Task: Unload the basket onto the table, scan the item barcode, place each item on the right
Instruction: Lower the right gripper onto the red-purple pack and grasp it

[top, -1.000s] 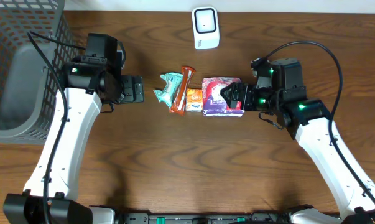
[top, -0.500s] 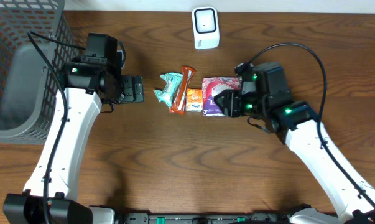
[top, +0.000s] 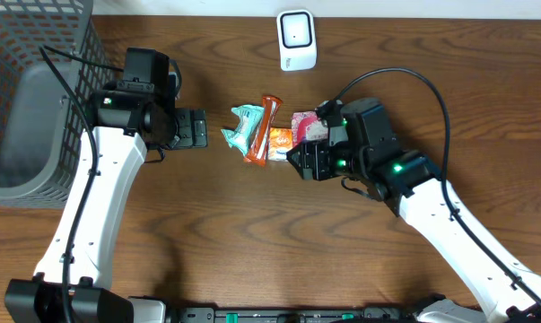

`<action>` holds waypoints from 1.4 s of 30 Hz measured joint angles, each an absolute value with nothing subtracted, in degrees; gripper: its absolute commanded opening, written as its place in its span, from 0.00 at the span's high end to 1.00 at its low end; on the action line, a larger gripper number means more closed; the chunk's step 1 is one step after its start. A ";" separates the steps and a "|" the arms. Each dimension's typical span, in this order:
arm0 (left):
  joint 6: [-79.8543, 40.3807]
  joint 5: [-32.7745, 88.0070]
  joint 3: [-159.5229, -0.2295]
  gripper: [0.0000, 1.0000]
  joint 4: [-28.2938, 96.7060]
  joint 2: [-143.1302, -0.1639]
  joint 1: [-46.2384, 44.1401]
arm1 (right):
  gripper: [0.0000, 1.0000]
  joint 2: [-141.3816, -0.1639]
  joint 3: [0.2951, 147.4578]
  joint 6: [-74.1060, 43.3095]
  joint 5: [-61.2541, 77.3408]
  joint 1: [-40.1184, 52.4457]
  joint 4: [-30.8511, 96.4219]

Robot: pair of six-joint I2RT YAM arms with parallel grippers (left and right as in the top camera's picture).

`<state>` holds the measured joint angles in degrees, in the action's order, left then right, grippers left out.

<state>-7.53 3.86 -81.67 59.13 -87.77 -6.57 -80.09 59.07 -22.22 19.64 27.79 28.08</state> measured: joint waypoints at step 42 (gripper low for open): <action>-7.53 3.88 -81.67 0.02 59.13 -87.77 -6.57 | 0.55 -86.65 58.04 -24.47 -3.07 29.10 3.05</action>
<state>-7.53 3.88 -81.67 59.13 -87.77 -6.57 -86.65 58.04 -24.47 -3.07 29.10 3.05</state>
